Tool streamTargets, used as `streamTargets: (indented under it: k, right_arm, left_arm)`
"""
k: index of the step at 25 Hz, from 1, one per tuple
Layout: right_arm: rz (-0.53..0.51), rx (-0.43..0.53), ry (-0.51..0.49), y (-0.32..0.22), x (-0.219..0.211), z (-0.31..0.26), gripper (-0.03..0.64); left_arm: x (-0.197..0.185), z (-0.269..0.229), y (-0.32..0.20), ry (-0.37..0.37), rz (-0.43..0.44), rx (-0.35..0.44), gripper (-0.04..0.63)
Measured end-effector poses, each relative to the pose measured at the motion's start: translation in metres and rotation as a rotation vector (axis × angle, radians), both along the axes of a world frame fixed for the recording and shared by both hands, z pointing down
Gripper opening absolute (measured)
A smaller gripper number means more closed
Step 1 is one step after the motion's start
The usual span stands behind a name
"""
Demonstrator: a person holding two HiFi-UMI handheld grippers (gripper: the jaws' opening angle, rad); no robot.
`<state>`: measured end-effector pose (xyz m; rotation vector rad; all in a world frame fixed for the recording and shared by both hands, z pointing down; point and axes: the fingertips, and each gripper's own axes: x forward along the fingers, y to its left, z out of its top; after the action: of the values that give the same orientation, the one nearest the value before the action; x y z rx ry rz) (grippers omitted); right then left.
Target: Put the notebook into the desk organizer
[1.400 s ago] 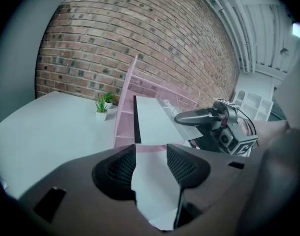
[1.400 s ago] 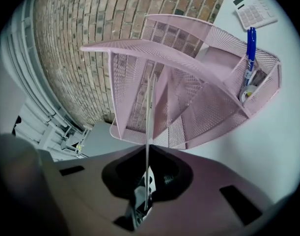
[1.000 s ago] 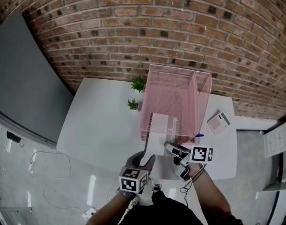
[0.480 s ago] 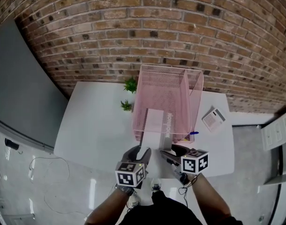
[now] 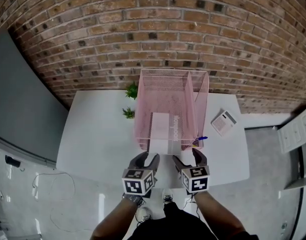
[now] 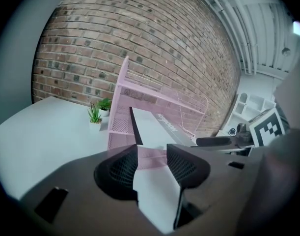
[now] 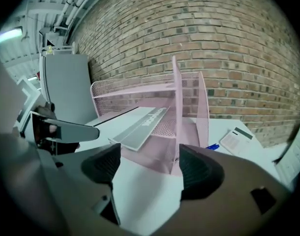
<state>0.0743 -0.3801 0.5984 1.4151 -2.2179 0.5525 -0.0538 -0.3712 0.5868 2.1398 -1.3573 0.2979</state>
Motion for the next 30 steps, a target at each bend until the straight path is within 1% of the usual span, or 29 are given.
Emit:
streamTargets:
  k: [2, 5, 11, 16, 24, 30]
  right_arm:
    - [0.034, 0.000, -0.005, -0.004, 0.003, 0.002, 0.399]
    - [0.073, -0.001, -0.023, -0.011, 0.004, 0.004, 0.407]
    - [0.115, 0.000, -0.033, -0.024, 0.002, 0.003, 0.425]
    - [0.154, 0.001, -0.020, -0.033, -0.002, 0.005, 0.445]
    - [0.211, 0.002, -0.027, -0.043, -0.004, 0.006, 0.463]
    - [0.231, 0.001, -0.040, -0.040, -0.003, 0.007, 0.462]
  left_arm:
    - [0.001, 0.000, 0.002, -0.001, 0.001, -0.003, 0.184]
    - [-0.002, 0.000, 0.006, -0.005, 0.003, -0.002, 0.183]
    - [-0.009, -0.006, 0.012, -0.013, 0.001, 0.016, 0.183]
    - [-0.013, -0.012, 0.017, -0.013, 0.000, 0.027, 0.183]
    - [-0.019, -0.015, 0.026, -0.016, 0.019, 0.028, 0.183]
    - [-0.023, -0.019, 0.032, -0.011, 0.030, 0.034, 0.183]
